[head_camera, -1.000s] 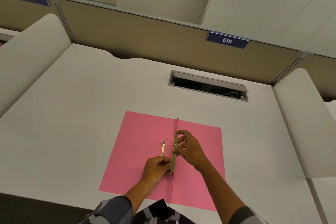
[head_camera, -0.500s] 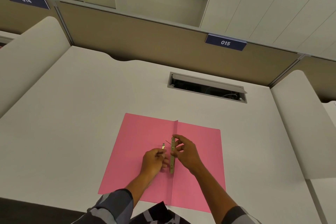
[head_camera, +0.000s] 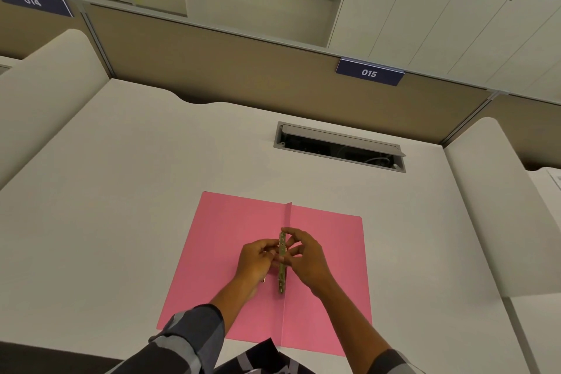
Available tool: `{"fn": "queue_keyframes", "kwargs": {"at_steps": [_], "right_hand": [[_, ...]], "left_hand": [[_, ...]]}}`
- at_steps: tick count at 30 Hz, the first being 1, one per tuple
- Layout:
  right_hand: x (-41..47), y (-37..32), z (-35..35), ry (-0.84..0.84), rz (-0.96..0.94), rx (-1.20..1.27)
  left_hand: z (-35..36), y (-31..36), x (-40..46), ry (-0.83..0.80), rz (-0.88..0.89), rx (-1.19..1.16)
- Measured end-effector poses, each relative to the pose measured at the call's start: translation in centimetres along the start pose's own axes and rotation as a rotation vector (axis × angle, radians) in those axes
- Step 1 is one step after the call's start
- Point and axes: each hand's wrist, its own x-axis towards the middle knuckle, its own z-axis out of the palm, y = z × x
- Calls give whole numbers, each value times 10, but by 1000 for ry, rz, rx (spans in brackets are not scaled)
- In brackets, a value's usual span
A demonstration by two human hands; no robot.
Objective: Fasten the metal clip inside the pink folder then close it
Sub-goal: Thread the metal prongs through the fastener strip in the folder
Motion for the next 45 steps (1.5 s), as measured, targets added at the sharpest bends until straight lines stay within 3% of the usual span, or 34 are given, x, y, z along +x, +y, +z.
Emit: {"fn": "queue_keyframes", "kwargs": {"at_steps": [45], "right_hand": [[11, 4, -3, 28, -66, -13]], "left_hand": [[4, -4, 8, -25, 49, -106]]}}
